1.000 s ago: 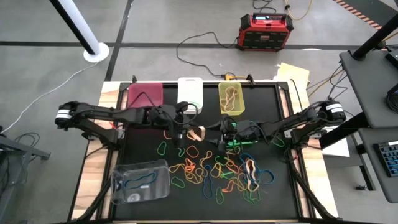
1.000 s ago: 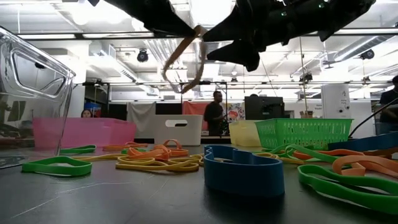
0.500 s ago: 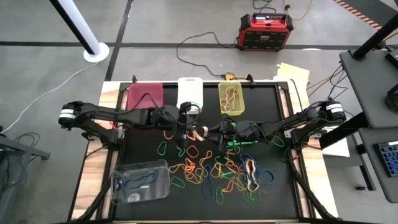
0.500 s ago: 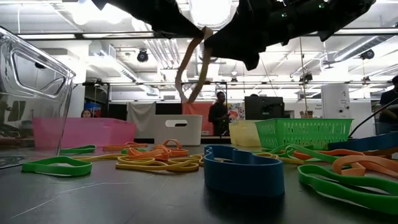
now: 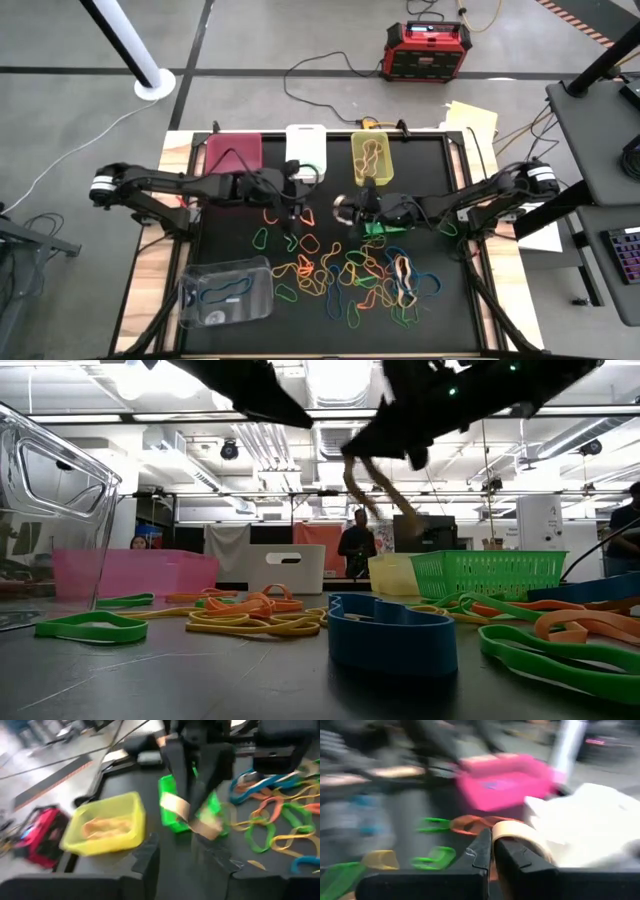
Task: Sort rubber bands into baskets
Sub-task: Put the brown rubber band into the yellow bin
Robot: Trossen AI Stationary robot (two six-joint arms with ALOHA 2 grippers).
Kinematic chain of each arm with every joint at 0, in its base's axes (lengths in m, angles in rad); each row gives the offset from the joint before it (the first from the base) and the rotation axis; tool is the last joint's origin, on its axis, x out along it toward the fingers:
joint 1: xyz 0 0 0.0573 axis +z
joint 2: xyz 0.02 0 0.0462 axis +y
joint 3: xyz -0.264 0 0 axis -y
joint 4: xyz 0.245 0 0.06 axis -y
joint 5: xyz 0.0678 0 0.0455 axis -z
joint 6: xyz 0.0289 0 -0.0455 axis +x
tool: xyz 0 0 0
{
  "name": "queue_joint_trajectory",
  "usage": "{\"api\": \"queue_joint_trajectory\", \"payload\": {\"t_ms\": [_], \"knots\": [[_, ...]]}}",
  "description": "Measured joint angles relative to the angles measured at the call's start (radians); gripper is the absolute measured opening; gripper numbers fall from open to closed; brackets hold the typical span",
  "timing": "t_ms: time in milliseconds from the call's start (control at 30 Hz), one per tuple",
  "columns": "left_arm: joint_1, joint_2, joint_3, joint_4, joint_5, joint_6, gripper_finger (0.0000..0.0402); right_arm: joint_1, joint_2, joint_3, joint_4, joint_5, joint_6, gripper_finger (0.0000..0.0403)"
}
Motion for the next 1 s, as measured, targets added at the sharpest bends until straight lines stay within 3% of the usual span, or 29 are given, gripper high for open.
{"api": "queue_joint_trajectory", "payload": {"t_ms": [167,267,333,500,633,767,1000], "knots": [[-0.001,-0.043,0.000,-0.060,-0.032,-0.018,0.0125,-0.078,-0.047,0.098,-0.392,0.332,0.063,0.0009],[-0.001,-0.064,0.000,-0.072,-0.029,-0.047,0.0129,-0.157,-0.048,0.145,-0.535,0.431,0.109,0.0009],[-0.001,-0.072,0.000,-0.072,-0.029,-0.062,0.0129,-0.216,-0.047,0.155,-0.557,0.424,0.098,0.0009],[-0.001,-0.075,0.000,-0.081,-0.027,-0.079,0.0129,-0.347,-0.024,0.149,-0.556,0.279,0.087,0.0009],[-0.001,-0.072,0.000,-0.081,-0.026,-0.083,0.0129,-0.425,-0.012,0.136,-0.562,0.276,0.060,0.0009],[-0.001,-0.068,0.000,-0.081,-0.026,-0.086,0.0129,-0.475,-0.012,0.131,-0.561,0.271,0.095,0.0011],[-0.001,-0.068,-0.001,-0.093,-0.026,-0.118,0.0129,-0.509,-0.012,0.131,-0.563,0.080,0.115,0.0033]]}}
